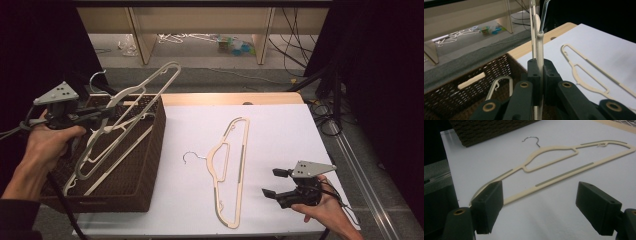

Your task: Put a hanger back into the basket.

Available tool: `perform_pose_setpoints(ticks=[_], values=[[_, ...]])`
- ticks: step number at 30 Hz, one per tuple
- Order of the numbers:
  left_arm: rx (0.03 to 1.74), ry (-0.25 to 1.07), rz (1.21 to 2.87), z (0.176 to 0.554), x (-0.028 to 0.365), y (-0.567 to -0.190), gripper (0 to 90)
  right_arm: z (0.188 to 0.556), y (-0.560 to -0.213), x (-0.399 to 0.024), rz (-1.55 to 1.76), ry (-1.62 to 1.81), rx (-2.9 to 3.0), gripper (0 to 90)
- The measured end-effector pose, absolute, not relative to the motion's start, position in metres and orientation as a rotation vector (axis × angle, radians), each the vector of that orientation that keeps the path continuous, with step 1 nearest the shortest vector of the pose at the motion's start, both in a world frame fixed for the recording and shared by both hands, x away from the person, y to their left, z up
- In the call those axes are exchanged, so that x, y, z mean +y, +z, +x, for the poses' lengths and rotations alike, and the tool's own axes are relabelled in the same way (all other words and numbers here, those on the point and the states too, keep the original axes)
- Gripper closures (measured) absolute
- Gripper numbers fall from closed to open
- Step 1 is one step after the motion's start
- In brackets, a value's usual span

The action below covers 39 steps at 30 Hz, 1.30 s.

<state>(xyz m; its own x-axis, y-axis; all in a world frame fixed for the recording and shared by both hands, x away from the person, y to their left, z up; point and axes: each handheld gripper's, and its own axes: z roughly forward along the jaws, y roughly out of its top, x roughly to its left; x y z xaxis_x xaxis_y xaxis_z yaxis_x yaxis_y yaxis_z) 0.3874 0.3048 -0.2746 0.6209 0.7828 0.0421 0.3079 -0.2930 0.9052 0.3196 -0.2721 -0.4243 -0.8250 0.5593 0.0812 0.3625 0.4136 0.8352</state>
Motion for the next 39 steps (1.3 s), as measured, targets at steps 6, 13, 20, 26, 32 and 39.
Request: perform_pose_setpoints(ticks=[6, 13, 20, 26, 32, 39], values=[[0.926, 0.624, 1.879, 0.385, 0.324, -0.29, 86.0, 0.32, -0.426, -0.271, 0.797, 1.367, 2.47, 22.9], [0.933, 0.626, 1.897, 0.383, 0.334, -0.303, 86.0, 0.32, -0.426, -0.271, 0.8, 1.367, 2.47, 22.6], [0.975, 0.62, 1.918, 0.379, 0.348, -0.319, 86.0, 0.32, -0.427, -0.27, 0.8, 1.365, 2.47, 22.4], [1.028, 0.607, 1.929, 0.377, 0.355, -0.33, 85.9, 0.321, -0.428, -0.269, 0.795, 1.359, 2.48, 22.3], [1.022, 0.605, 1.965, 0.38, 0.357, -0.338, 85.9, 0.32, -0.428, -0.269, 0.794, 1.358, 2.485, 22.3], [1.043, 0.58, 1.996, 0.385, 0.36, -0.353, 85.9, 0.32, -0.428, -0.269, 0.791, 1.359, 2.481, 22.1]])
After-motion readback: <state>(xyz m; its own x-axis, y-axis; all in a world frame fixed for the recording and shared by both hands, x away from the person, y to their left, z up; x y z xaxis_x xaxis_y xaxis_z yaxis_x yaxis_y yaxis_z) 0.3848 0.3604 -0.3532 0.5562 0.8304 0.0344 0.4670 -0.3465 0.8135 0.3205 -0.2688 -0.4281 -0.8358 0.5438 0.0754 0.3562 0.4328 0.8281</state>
